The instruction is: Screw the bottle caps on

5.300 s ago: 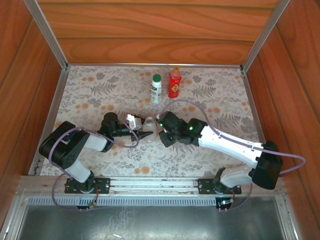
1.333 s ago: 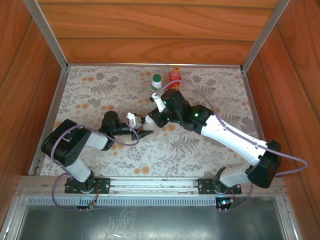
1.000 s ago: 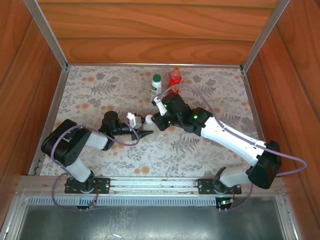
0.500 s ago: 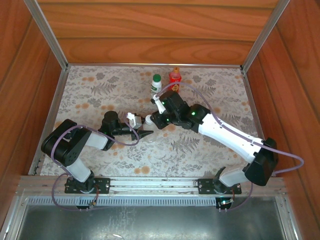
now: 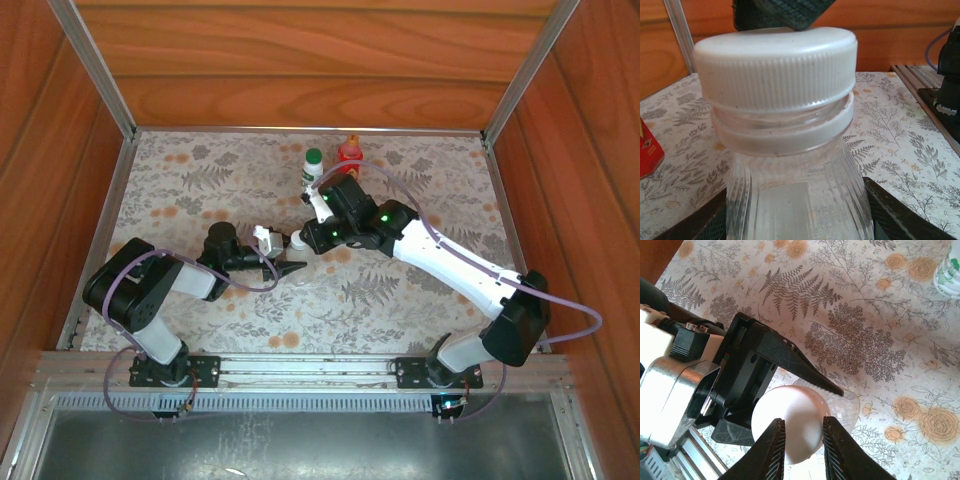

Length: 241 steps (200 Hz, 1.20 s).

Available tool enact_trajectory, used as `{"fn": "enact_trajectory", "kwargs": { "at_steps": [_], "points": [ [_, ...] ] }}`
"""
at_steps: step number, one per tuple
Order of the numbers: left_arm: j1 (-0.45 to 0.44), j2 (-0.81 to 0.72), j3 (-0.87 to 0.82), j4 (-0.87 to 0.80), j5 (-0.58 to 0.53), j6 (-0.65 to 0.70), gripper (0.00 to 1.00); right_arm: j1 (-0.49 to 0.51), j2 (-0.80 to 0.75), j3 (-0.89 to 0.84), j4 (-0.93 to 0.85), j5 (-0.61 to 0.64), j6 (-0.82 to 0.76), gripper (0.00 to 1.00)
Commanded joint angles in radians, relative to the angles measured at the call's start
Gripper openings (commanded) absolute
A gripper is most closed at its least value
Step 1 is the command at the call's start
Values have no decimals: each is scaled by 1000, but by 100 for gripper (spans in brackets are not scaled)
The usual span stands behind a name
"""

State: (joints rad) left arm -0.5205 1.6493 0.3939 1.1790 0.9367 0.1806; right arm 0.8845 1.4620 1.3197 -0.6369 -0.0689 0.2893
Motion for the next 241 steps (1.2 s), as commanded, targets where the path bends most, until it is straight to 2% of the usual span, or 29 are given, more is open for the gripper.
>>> {"fn": "enact_trajectory", "kwargs": {
  "at_steps": [1,35,87,119,146,202,241],
  "points": [
    [-2,32,6,-73,26,-29,55,-1,22,-5,-100,-80,4,25],
    [-2,26,2,-73,25,-32,55,-1,22,13,-115,-102,15,22],
    [-3,31,6,-73,25,-32,55,-3,-33,22,-100,-138,18,23],
    [-3,30,4,-72,29,-32,55,-36,-33,27,-60,-109,13,36],
    [-2,26,2,-72,28,-34,55,-68,20,61,-29,-142,14,37],
    [-3,20,-3,-73,27,-37,55,-84,83,82,-31,-208,-5,28],
    [-2,23,0,-73,27,-37,55,-84,12,0,-45,-266,23,18]
  ]
}}
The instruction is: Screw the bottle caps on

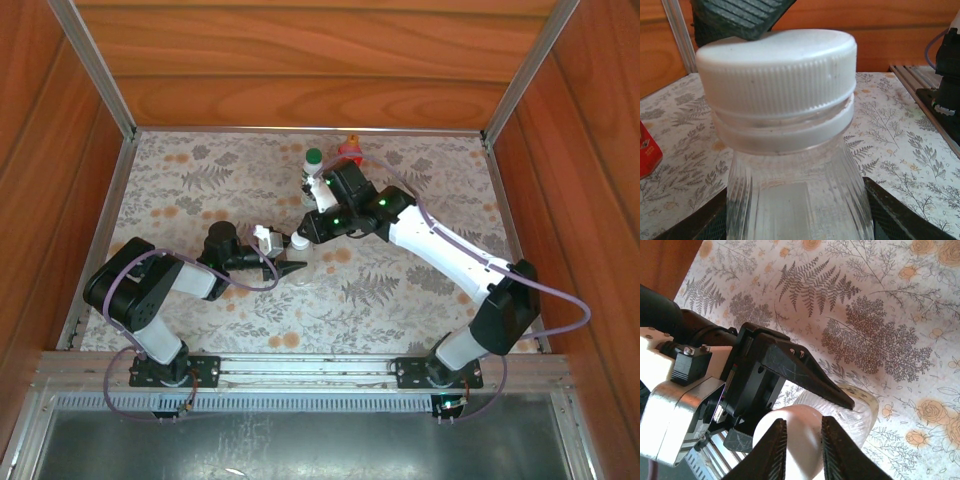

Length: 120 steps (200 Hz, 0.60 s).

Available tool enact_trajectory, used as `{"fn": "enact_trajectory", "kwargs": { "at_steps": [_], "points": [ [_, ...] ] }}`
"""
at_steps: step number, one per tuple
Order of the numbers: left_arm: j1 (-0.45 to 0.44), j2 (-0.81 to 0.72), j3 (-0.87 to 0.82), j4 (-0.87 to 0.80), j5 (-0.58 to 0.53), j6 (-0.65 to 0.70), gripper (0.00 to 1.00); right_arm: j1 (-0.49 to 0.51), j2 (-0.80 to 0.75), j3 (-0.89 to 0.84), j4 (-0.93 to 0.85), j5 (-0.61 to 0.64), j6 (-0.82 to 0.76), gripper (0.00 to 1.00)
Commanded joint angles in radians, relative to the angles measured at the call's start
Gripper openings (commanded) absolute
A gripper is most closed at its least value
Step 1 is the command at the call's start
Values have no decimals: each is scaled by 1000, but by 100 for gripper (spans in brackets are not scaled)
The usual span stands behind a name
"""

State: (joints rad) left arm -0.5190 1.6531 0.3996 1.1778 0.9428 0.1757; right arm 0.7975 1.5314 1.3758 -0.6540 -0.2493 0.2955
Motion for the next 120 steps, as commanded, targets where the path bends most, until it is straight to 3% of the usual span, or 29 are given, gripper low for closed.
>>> {"fn": "enact_trajectory", "kwargs": {
  "at_steps": [1,29,60,89,120],
  "points": [
    [-3,19,-6,-72,21,-33,55,3,-60,-58,-28,-89,17,17],
    [-3,20,-4,-73,24,-32,55,3,-126,-118,-49,-180,33,15],
    [-4,17,0,-72,33,-33,55,1,-177,-123,-38,-91,25,16],
    [-3,18,-2,-71,33,-32,55,-27,-143,-86,10,-54,20,30],
    [-3,20,-3,-72,32,-30,55,-39,-39,3,-9,-83,-23,33]
  ]
}}
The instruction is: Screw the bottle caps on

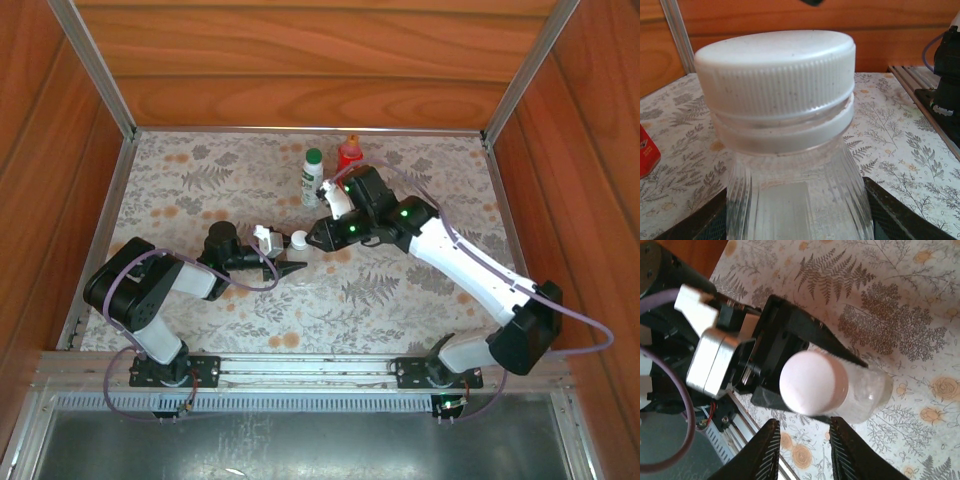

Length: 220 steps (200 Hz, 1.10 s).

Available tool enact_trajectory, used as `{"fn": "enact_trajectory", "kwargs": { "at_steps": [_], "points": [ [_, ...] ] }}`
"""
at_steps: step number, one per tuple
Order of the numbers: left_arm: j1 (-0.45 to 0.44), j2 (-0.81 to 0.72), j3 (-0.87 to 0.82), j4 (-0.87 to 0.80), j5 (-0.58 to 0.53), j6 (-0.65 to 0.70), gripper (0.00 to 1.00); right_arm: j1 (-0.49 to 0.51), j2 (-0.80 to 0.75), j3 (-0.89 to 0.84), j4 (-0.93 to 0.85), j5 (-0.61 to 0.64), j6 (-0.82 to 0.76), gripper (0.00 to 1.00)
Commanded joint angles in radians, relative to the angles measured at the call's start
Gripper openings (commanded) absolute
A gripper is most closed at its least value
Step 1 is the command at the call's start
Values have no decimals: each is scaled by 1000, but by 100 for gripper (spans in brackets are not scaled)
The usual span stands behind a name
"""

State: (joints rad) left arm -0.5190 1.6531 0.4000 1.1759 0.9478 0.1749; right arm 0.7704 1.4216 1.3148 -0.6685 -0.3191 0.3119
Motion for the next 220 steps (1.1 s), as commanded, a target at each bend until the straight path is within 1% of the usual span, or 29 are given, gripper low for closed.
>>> {"fn": "enact_trajectory", "kwargs": {
  "at_steps": [1,24,45,62,79,105,127,149,156,162,172,181,192,200,211,220],
  "points": [
    [-3,20,-3,-70,27,-29,55,-12,73,66,4,-14,-41,33],
    [-4,19,-5,-70,28,-29,55,-19,115,95,-6,-25,-80,31],
    [-3,20,-5,-70,29,-29,55,-24,134,94,-19,-82,-102,30],
    [-4,19,-3,-70,28,-31,55,-25,130,73,-25,-124,-104,24],
    [-4,20,-3,-70,28,-33,55,-24,106,34,-24,-154,-95,19],
    [-3,20,0,-70,25,-34,55,-23,53,-29,-27,-198,-71,16],
    [-3,19,-2,-70,20,-35,55,-20,4,-87,-13,-248,-49,16],
    [-2,19,1,-70,20,-34,55,-20,-47,-116,6,-230,-49,17],
    [-4,19,3,-70,25,-39,55,-20,-62,-120,19,-212,-57,19],
    [-2,18,6,-70,30,-45,55,-20,-75,-124,27,-191,-78,23],
    [-3,11,9,-70,41,-55,55,-20,-97,-129,46,-159,-133,32],
    [-6,3,8,-70,47,-68,55,-20,-119,-137,71,-155,-182,42],
    [-6,-17,8,-70,58,-85,55,-20,-146,-150,95,-155,-270,54],
    [-6,-31,10,-70,72,-99,55,-20,-166,-157,106,-157,-340,60],
    [-9,-54,7,-72,88,-111,55,-20,-187,-161,115,-168,-434,67],
    [-10,-73,6,-73,102,-122,55,-20,-201,-165,120,-192,-517,71]
  ]
}}
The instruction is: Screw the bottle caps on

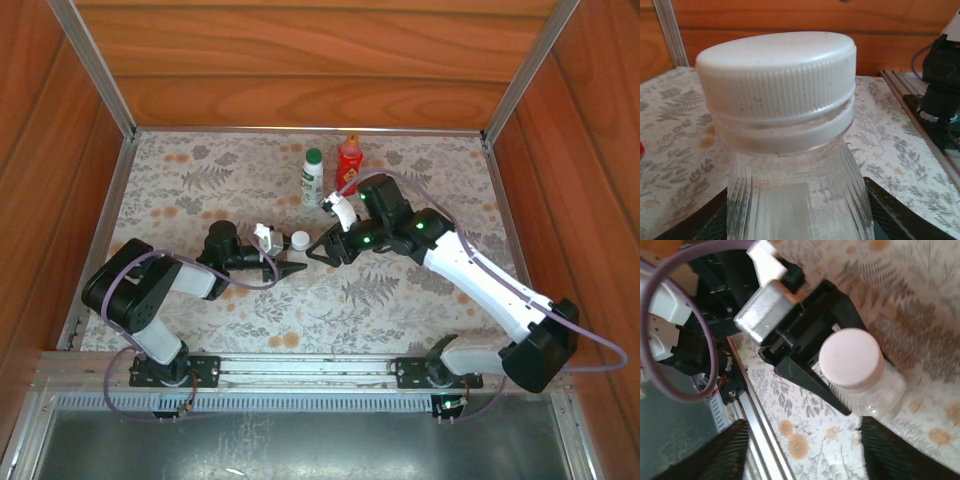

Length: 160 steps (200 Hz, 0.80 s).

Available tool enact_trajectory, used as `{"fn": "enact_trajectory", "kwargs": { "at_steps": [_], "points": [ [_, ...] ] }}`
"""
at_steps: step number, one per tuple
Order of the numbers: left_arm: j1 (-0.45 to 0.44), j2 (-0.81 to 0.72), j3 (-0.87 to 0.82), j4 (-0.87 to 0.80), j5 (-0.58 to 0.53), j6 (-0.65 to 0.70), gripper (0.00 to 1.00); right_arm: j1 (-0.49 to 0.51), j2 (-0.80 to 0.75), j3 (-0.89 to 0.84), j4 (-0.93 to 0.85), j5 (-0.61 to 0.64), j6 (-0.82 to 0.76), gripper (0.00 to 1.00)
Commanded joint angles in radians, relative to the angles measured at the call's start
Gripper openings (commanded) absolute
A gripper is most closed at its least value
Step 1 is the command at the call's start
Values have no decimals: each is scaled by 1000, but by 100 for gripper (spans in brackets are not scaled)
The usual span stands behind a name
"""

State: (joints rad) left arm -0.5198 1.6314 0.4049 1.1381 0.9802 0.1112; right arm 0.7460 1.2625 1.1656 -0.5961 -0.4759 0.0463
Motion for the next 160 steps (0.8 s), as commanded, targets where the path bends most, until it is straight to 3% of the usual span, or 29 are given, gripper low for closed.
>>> {"fn": "enact_trajectory", "kwargs": {
  "at_steps": [1,26,51,93,160],
  "points": [
    [-10,-53,1,-35,72,-59,55,4,-43,-17,49,-39,-260,71],
    [-15,-108,6,-47,148,-104,55,4,-53,-21,51,-140,-524,77],
    [-36,-140,16,-53,202,-122,55,1,1,44,5,-206,-660,79],
    [-53,-171,23,-57,227,-127,55,1,117,148,-45,-320,-674,75],
    [-57,-201,15,-67,219,-116,55,1,163,161,-82,-347,-672,57]
  ]
}}
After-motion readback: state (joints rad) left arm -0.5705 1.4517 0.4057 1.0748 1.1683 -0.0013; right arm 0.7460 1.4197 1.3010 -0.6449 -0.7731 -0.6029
